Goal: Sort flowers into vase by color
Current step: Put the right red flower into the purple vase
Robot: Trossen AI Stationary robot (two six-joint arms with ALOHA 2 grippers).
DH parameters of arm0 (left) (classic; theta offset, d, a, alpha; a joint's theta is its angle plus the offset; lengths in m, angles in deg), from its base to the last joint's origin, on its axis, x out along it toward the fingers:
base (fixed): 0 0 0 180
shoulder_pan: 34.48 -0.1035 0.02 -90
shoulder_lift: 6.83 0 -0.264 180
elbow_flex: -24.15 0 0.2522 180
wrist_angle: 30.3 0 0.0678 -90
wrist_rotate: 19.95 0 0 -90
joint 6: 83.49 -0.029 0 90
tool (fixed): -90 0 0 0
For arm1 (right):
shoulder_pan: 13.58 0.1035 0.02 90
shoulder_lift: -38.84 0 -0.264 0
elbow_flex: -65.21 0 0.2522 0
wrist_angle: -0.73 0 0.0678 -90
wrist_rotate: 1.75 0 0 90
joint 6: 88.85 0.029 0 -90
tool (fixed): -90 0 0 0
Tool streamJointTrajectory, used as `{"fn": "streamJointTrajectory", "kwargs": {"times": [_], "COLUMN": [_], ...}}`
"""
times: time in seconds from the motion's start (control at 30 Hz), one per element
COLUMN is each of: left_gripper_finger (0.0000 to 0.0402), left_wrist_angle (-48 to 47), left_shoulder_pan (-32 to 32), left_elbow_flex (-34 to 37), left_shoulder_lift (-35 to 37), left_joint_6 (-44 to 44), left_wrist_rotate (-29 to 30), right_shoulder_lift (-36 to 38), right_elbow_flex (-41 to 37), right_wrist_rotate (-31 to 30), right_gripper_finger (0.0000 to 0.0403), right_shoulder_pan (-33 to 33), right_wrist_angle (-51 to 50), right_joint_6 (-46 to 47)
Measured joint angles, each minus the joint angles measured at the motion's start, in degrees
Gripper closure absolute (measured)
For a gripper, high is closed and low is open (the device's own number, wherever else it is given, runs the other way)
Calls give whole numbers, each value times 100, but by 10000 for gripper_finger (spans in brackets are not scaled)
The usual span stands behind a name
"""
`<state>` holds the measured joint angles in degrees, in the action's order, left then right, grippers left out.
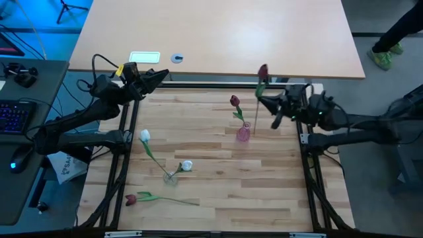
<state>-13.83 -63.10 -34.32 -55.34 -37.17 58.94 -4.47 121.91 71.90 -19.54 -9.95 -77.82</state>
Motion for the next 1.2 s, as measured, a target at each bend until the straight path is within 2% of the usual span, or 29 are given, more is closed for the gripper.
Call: {"fn": "streamJointTrajectory", "kwargs": {"times": [0.13,0.27,0.43,0.67,0.83,1.0,1.2], "left_gripper_finger": [271,271,271,271,271,271,271], "left_wrist_angle": [0,0,0,5,-4,-41,-41], "left_shoulder_pan": [1,2,2,2,2,2,2], "left_elbow_flex": [0,0,0,0,0,0,0], "left_shoulder_lift": [0,0,0,6,7,7,7], "left_joint_6": [2,48,59,166,166,168,162], "left_wrist_rotate": [-3,-35,-35,-33,-31,-28,-28], "right_shoulder_lift": [-481,-491,-153,475,271,-65,-213], "right_elbow_flex": [-2,-4,-513,-1559,-1615,-1622,-1622], "right_wrist_rotate": [-476,-529,-468,-500,-533,-600,-607], "right_gripper_finger": [403,403,403,403,403,403,403], "right_shoulder_pan": [313,340,340,327,225,85,-40], "right_wrist_angle": [832,990,1452,3155,2848,3192,3150], "right_joint_6": [-910,-1125,-1097,-1424,-1299,-1395,-1390]}}
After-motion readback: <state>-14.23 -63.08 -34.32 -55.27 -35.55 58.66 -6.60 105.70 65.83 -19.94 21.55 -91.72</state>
